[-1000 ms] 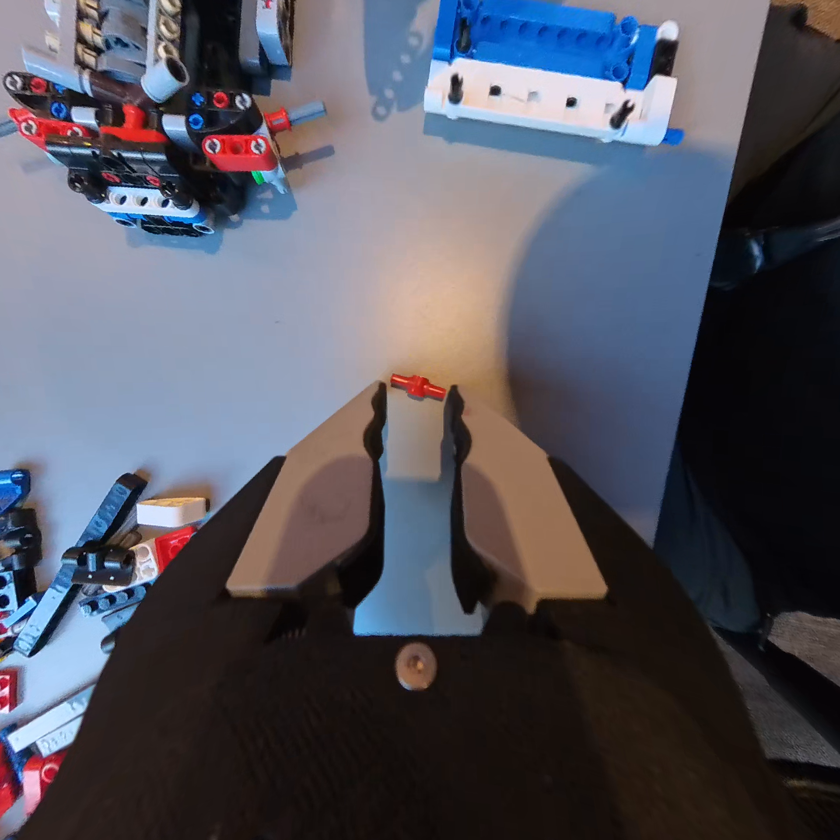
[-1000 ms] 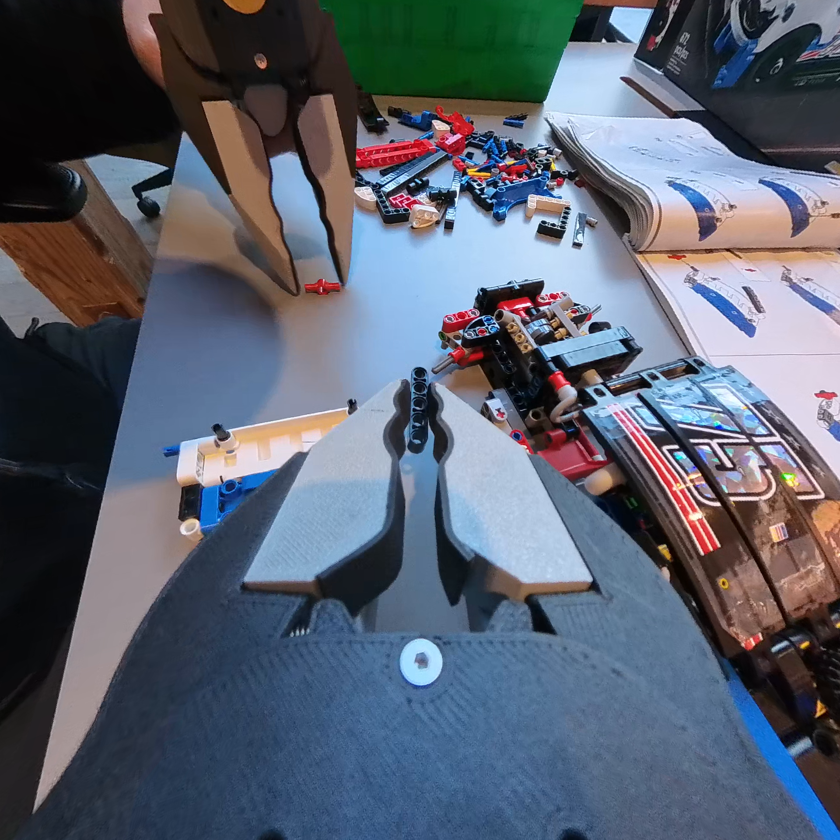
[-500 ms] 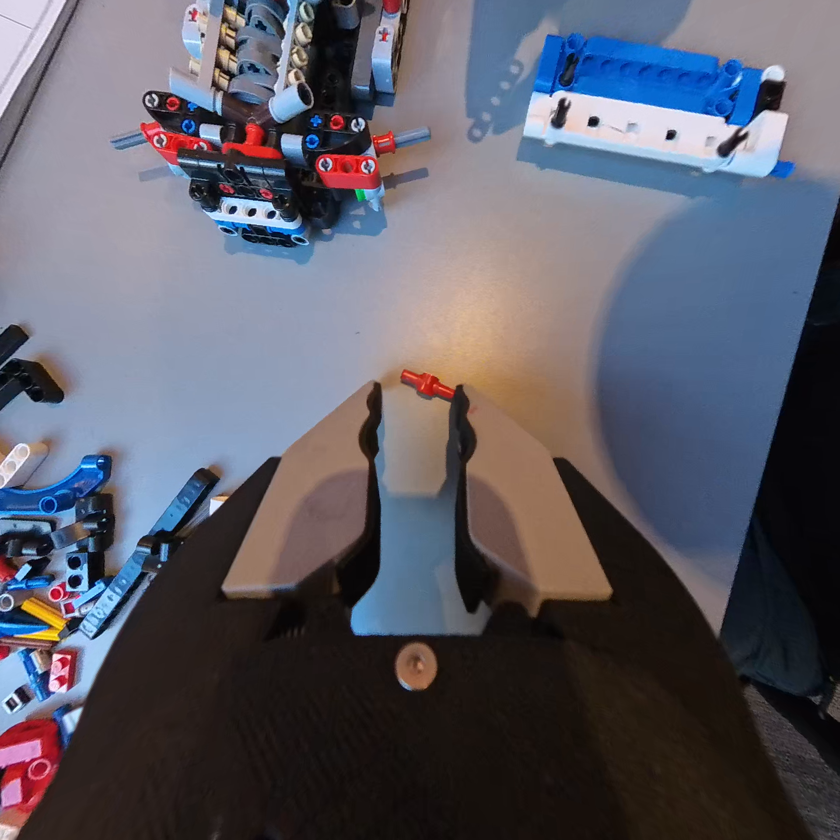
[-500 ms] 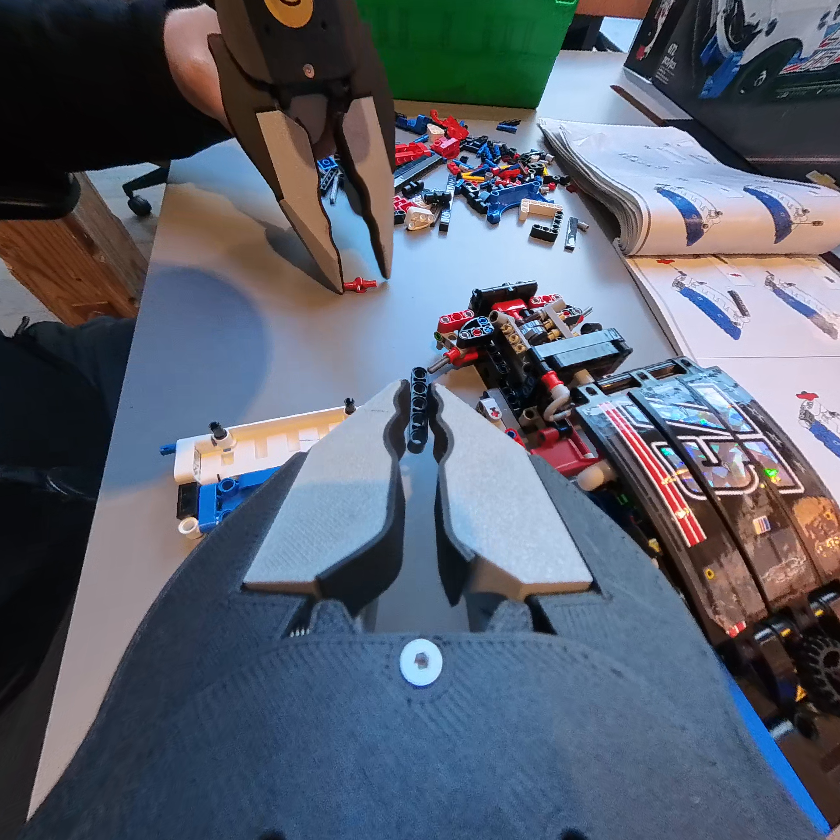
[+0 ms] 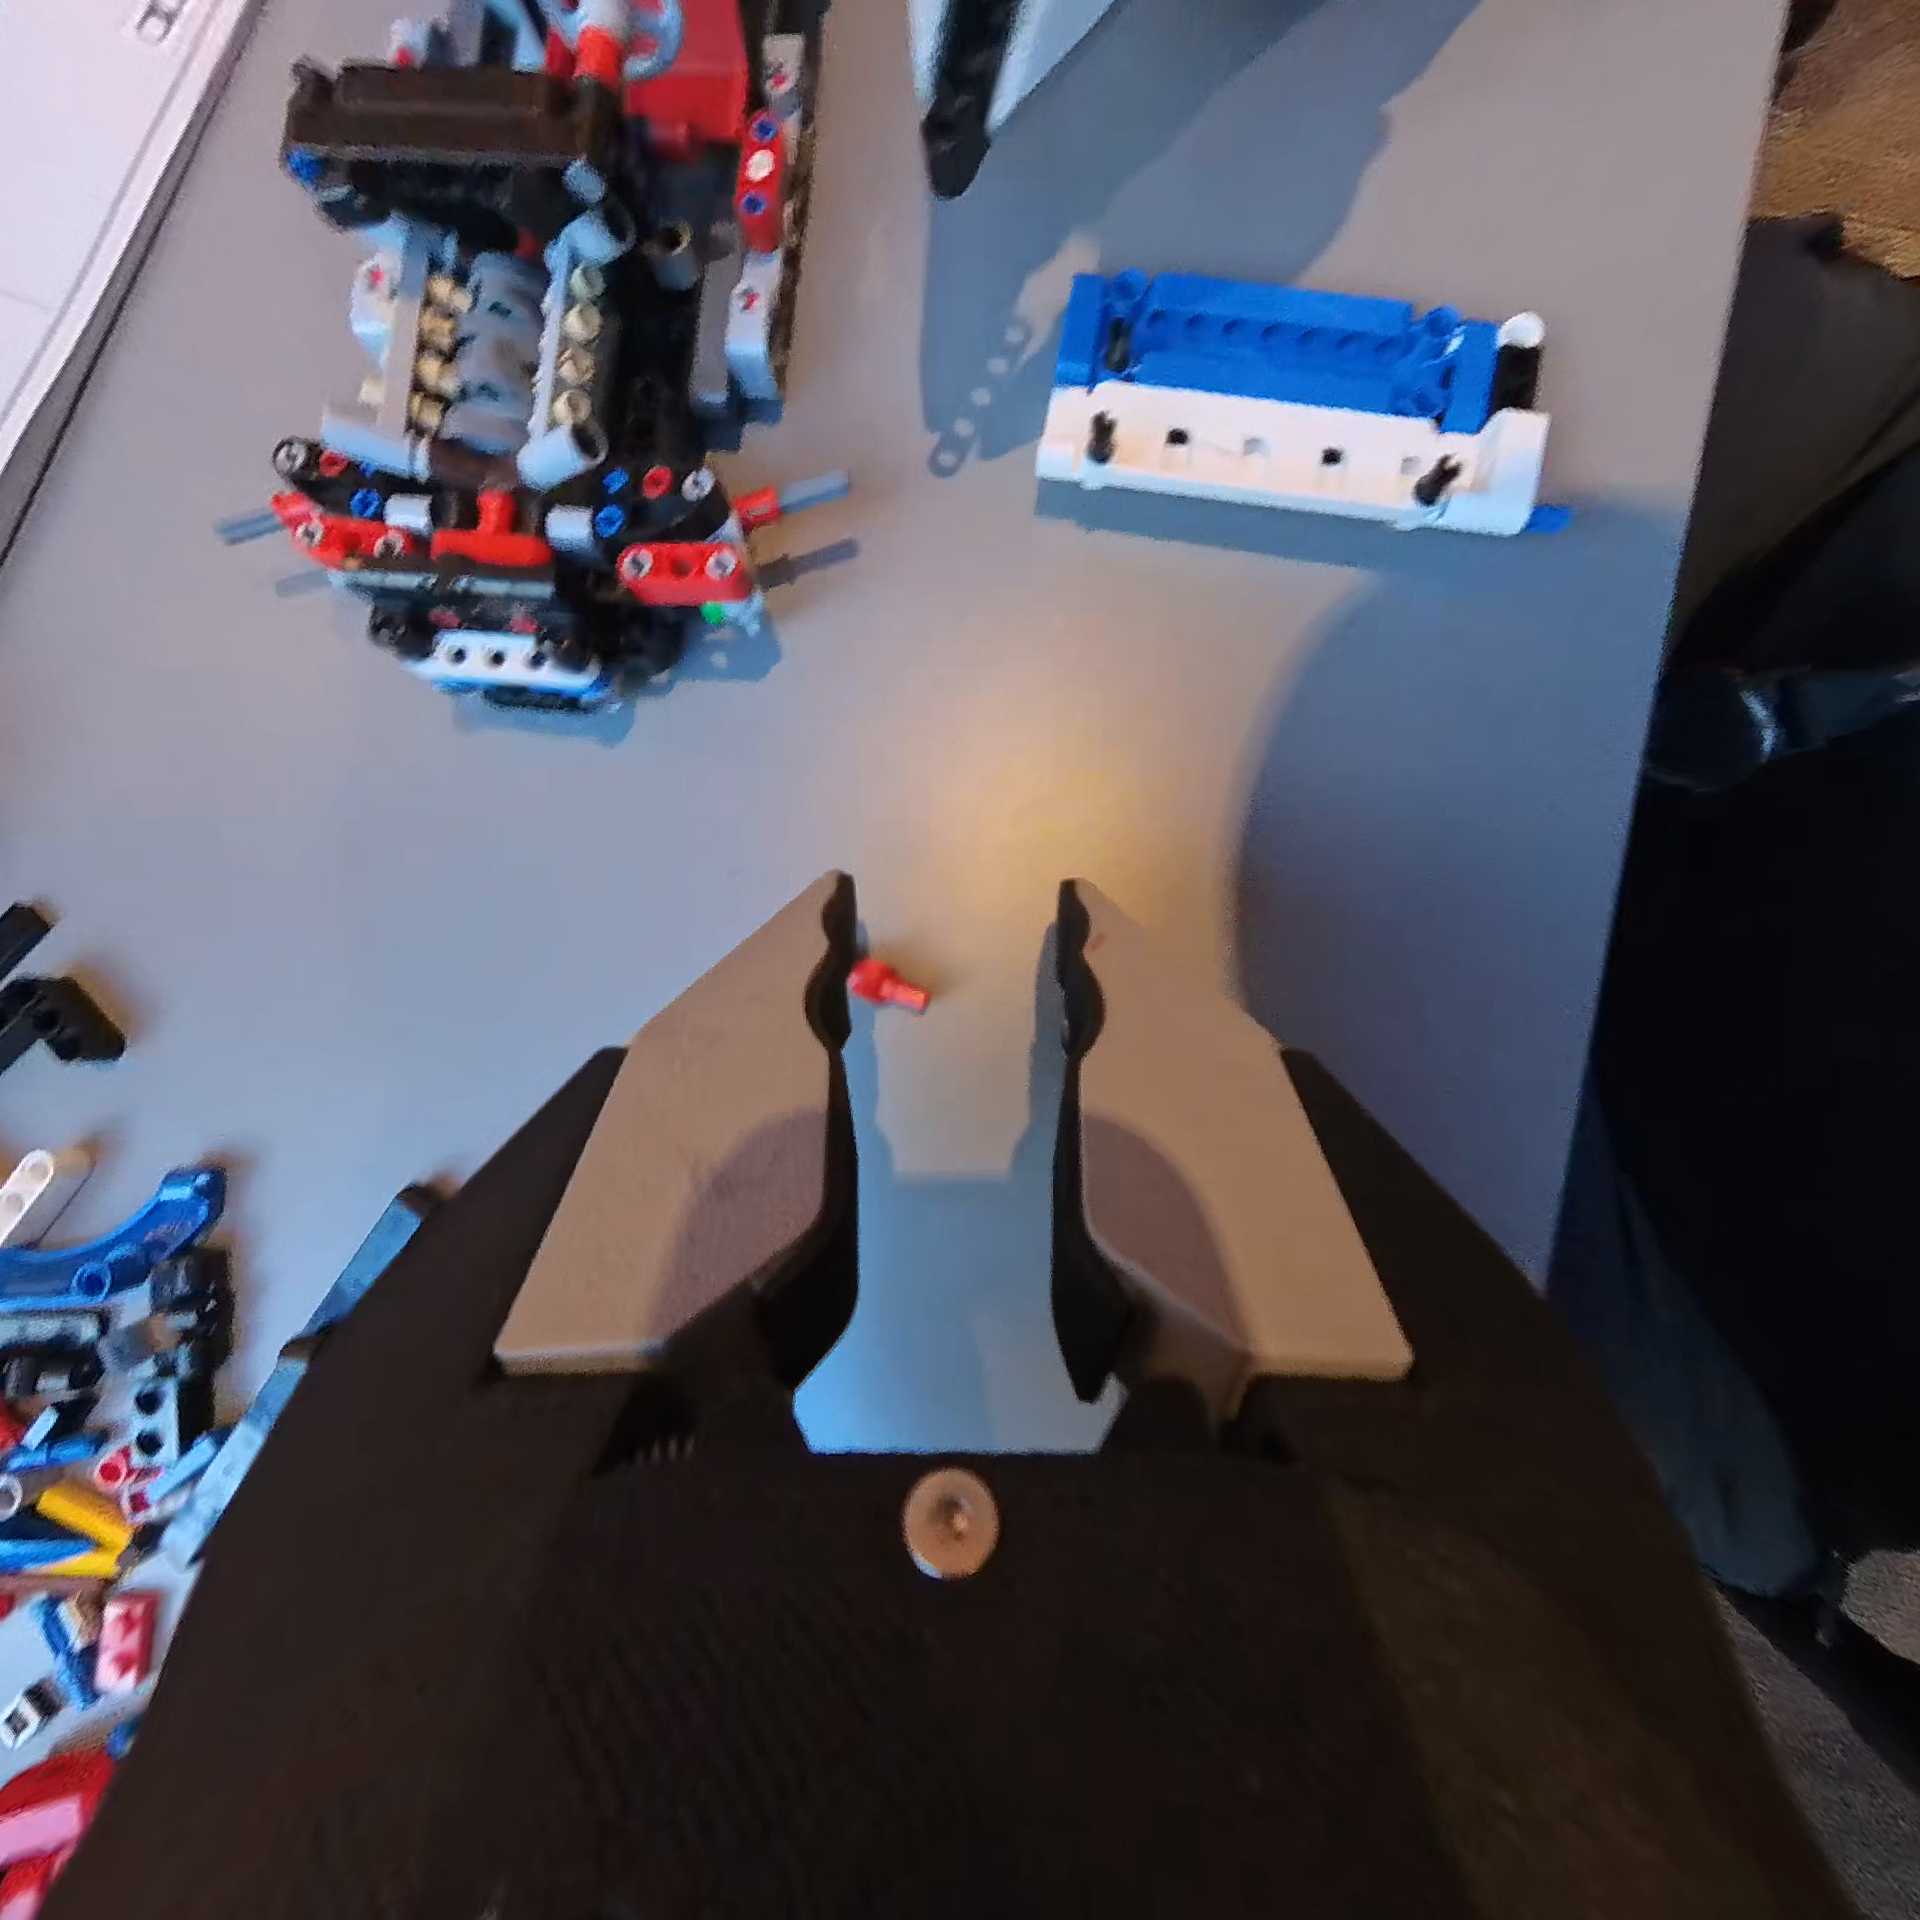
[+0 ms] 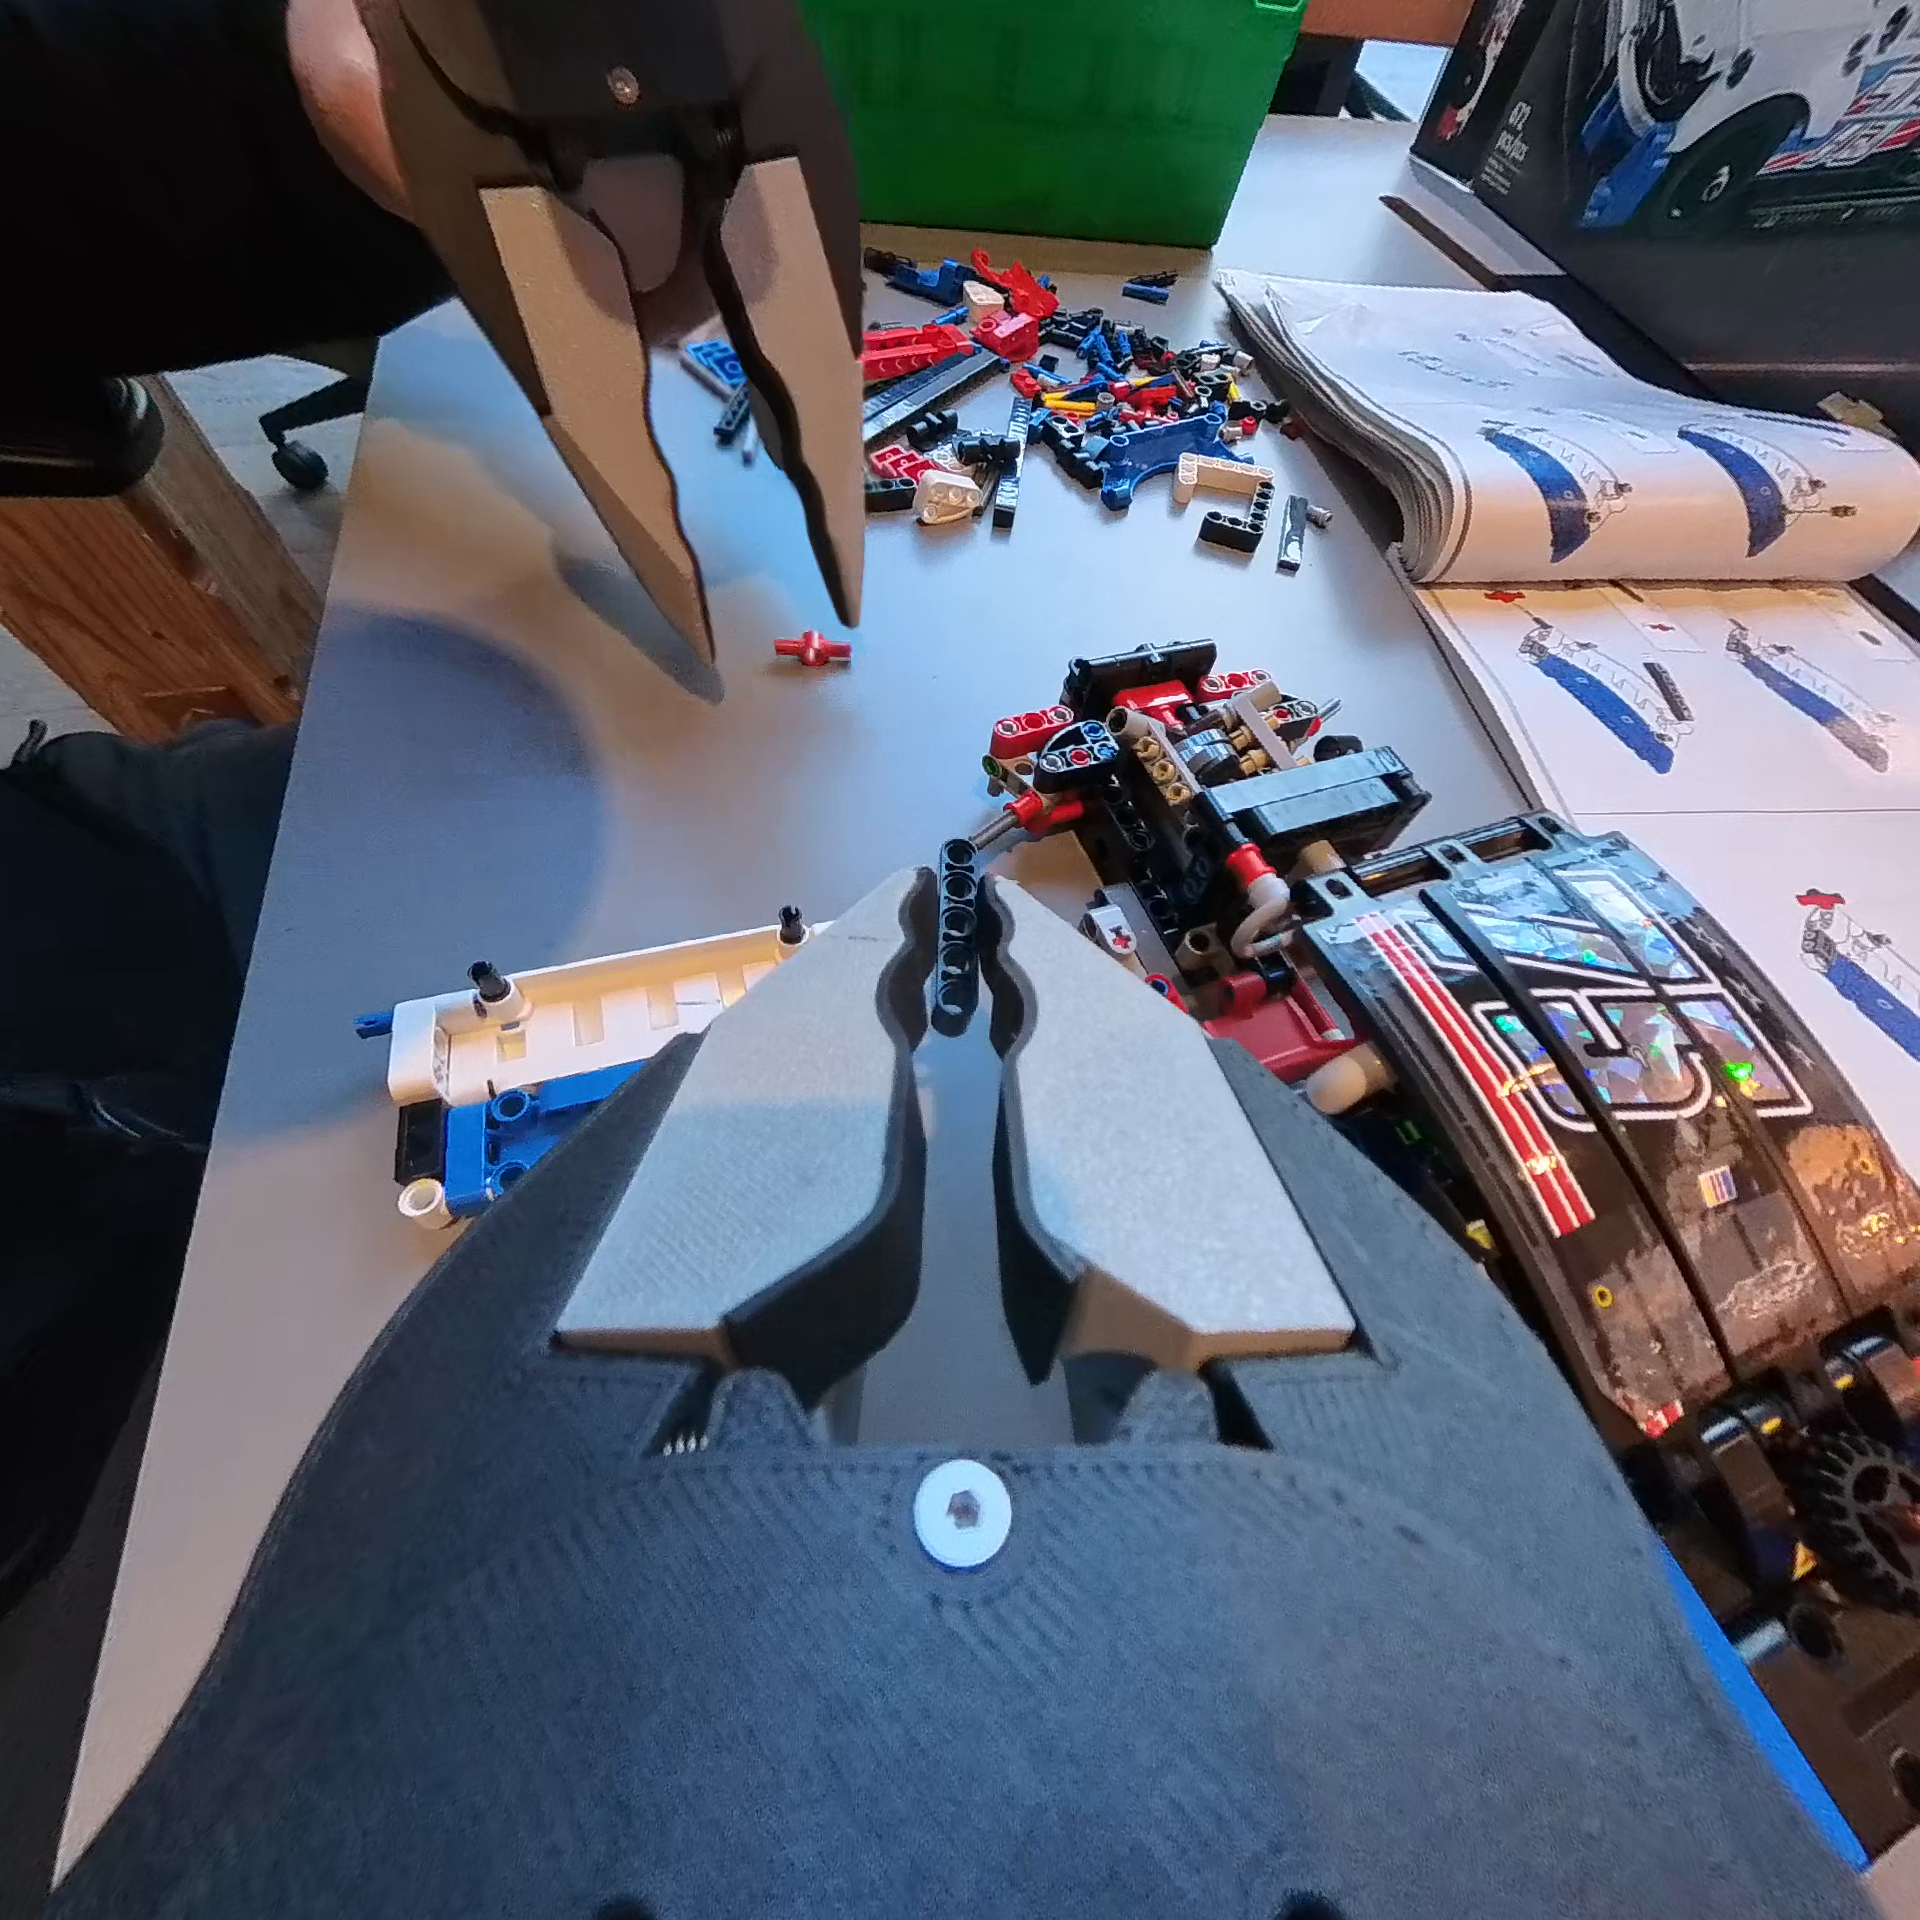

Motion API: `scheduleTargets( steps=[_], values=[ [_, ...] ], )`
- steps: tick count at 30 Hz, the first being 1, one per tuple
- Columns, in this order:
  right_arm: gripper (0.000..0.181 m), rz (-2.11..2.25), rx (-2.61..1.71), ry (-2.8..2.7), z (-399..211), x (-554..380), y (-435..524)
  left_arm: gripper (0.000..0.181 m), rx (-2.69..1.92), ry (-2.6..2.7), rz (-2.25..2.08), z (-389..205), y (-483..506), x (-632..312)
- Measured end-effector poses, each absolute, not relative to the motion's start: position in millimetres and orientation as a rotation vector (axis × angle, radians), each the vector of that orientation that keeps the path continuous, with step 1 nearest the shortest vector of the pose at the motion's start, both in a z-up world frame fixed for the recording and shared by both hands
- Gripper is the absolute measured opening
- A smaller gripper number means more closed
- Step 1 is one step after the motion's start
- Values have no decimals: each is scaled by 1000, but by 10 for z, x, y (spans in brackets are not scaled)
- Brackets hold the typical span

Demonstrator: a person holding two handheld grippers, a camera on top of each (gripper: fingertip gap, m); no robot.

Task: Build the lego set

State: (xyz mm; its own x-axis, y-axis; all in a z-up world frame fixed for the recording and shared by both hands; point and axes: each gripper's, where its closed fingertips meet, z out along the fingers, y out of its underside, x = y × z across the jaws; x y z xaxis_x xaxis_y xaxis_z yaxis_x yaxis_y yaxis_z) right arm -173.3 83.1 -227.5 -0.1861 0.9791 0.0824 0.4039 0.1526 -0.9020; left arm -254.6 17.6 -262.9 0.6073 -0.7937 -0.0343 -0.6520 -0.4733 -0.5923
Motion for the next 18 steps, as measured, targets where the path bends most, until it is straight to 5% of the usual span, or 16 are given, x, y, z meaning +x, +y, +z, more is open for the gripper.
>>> scheduleTargets(
  steps=[18],
  values=[
    [5, 977, -1343, -1685, -2254, -1646, 919, 34, -2151, 1290, -639, -2788, 13, -1388]
  ],
)
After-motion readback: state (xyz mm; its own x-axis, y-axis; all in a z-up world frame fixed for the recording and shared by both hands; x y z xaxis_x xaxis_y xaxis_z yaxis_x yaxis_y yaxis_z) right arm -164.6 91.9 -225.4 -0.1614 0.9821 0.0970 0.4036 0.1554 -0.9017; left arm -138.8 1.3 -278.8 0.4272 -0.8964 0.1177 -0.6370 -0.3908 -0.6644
